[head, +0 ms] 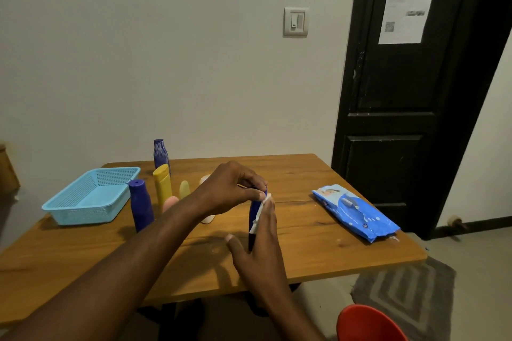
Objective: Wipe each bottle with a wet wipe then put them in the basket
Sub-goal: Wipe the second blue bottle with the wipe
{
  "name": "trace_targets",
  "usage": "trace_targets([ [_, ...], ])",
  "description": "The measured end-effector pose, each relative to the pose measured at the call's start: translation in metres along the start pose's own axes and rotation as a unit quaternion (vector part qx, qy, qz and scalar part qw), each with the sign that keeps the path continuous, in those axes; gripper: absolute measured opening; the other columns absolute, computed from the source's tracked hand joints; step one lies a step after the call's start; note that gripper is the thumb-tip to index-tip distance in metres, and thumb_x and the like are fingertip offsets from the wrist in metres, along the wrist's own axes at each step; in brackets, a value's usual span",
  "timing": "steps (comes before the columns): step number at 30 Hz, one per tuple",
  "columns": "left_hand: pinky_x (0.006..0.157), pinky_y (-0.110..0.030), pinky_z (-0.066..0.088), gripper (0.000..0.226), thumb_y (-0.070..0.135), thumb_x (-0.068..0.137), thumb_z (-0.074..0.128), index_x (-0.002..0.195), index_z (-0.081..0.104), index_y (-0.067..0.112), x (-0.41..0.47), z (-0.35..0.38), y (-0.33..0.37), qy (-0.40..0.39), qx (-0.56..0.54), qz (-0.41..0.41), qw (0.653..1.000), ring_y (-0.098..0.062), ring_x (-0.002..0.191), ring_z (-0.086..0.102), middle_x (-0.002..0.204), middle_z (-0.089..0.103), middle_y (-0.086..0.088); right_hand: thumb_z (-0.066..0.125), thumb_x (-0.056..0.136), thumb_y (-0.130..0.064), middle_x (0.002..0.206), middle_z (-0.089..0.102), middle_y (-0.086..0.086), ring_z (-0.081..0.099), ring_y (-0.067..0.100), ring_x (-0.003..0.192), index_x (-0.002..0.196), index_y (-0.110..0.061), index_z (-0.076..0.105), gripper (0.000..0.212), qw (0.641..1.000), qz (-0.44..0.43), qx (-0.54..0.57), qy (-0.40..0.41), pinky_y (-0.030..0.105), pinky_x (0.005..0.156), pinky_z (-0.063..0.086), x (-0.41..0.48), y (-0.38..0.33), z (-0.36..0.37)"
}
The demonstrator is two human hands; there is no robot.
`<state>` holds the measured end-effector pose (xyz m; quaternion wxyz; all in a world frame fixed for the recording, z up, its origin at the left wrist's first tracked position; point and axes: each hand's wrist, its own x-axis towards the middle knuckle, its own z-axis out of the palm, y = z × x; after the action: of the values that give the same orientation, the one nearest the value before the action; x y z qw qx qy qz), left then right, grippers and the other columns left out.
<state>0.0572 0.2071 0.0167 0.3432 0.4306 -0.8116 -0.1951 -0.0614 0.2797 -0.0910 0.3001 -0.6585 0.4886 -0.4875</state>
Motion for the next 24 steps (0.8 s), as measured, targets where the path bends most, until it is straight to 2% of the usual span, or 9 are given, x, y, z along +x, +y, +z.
trace_targets([
  [4, 0.084, -0.023, 0.057, 0.013, 0.014, 0.082, 0.081, 0.094, 0.082, 0.018, -0.001, -0.005, -0.001, -0.004, -0.013, -0.005, 1.0, -0.002, 0.097, 0.071, 0.102, 0.077, 0.008, 0.07, 0.092, -0.045, 0.169, 0.0, -0.019, 0.012, 0.004, 0.153, 0.159, -0.042, -0.014, 0.107, 0.999, -0.03, -0.021, 0.001, 0.027, 0.116, 0.03, 0.023, -0.001, -0.008],
  [7, 0.084, -0.022, 0.056, 0.015, 0.013, 0.081, 0.081, 0.095, 0.082, 0.019, 0.0, -0.005, -0.002, -0.011, -0.02, -0.017, 1.0, -0.003, 0.098, 0.07, 0.103, 0.077, 0.008, 0.074, 0.089, -0.043, 0.159, 0.03, -0.018, 0.033, 0.003, 0.141, 0.16, -0.038, 0.012, 0.095, 1.0, -0.014, -0.024, -0.008, 0.015, 0.099, 0.039, 0.035, 0.009, -0.019],
  [9, 0.083, -0.022, 0.056, 0.016, 0.013, 0.081, 0.081, 0.096, 0.082, 0.019, 0.0, -0.004, -0.002, -0.009, -0.019, -0.022, 1.0, -0.004, 0.099, 0.07, 0.105, 0.077, 0.007, 0.077, 0.087, -0.043, 0.147, 0.041, -0.018, 0.042, 0.005, 0.134, 0.154, -0.036, 0.025, 0.085, 1.0, 0.002, -0.022, -0.018, 0.006, 0.081, 0.042, 0.038, 0.018, -0.023],
  [10, 0.081, -0.02, 0.056, 0.017, 0.012, 0.081, 0.081, 0.096, 0.082, 0.018, 0.0, -0.003, -0.002, -0.006, -0.02, -0.025, 0.999, -0.004, 0.098, 0.07, 0.105, 0.076, 0.007, 0.078, 0.086, -0.043, 0.145, 0.042, -0.018, 0.043, 0.005, 0.132, 0.153, -0.036, 0.026, 0.084, 0.999, 0.011, -0.023, -0.025, 0.006, 0.077, 0.043, 0.036, 0.023, -0.023],
  [12, 0.077, -0.017, 0.054, 0.018, 0.012, 0.08, 0.082, 0.097, 0.081, 0.016, 0.001, -0.001, -0.002, -0.003, -0.023, -0.027, 0.999, -0.002, 0.097, 0.07, 0.105, 0.076, 0.008, 0.078, 0.086, -0.044, 0.15, 0.042, -0.015, 0.043, 0.007, 0.135, 0.155, -0.036, 0.023, 0.088, 0.998, 0.035, -0.028, -0.039, 0.008, 0.078, 0.043, 0.029, 0.033, -0.021],
  [16, 0.073, -0.014, 0.054, 0.018, 0.011, 0.08, 0.082, 0.097, 0.08, 0.016, 0.001, 0.0, -0.003, -0.006, -0.021, -0.03, 0.999, -0.002, 0.096, 0.069, 0.104, 0.075, 0.01, 0.07, 0.091, -0.046, 0.164, 0.029, -0.009, 0.038, 0.012, 0.144, 0.163, -0.028, 0.001, 0.101, 0.988, 0.055, -0.127, -0.069, 0.022, 0.101, 0.043, 0.01, 0.047, -0.013],
  [19, 0.071, -0.013, 0.053, 0.018, 0.014, 0.08, 0.082, 0.098, 0.079, 0.016, 0.002, 0.0, -0.003, -0.004, -0.003, -0.023, 1.0, -0.001, 0.095, 0.068, 0.104, 0.074, 0.012, 0.063, 0.095, -0.046, 0.163, 0.03, -0.01, 0.036, 0.009, 0.145, 0.163, -0.026, 0.003, 0.093, 0.984, 0.035, -0.166, -0.056, 0.023, 0.108, 0.04, 0.001, 0.05, -0.011],
  [22, 0.069, -0.011, 0.051, 0.019, 0.016, 0.081, 0.082, 0.099, 0.077, 0.016, 0.002, 0.002, -0.002, 0.0, 0.016, -0.019, 1.0, -0.002, 0.094, 0.068, 0.105, 0.073, 0.012, 0.058, 0.101, -0.037, 0.145, 0.044, -0.02, 0.043, -0.001, 0.132, 0.16, -0.029, 0.022, 0.07, 0.988, 0.014, -0.153, -0.017, 0.007, 0.092, 0.038, -0.004, 0.049, -0.013],
  [24, 0.071, -0.013, 0.052, 0.018, 0.018, 0.082, 0.081, 0.099, 0.076, 0.015, 0.002, 0.002, 0.0, -0.003, 0.026, -0.015, 1.0, -0.004, 0.095, 0.068, 0.105, 0.073, 0.01, 0.058, 0.101, -0.033, 0.132, 0.051, -0.021, 0.048, -0.004, 0.123, 0.153, -0.03, 0.035, 0.057, 0.991, 0.005, -0.133, 0.009, 0.003, 0.081, 0.037, -0.005, 0.047, -0.014],
])
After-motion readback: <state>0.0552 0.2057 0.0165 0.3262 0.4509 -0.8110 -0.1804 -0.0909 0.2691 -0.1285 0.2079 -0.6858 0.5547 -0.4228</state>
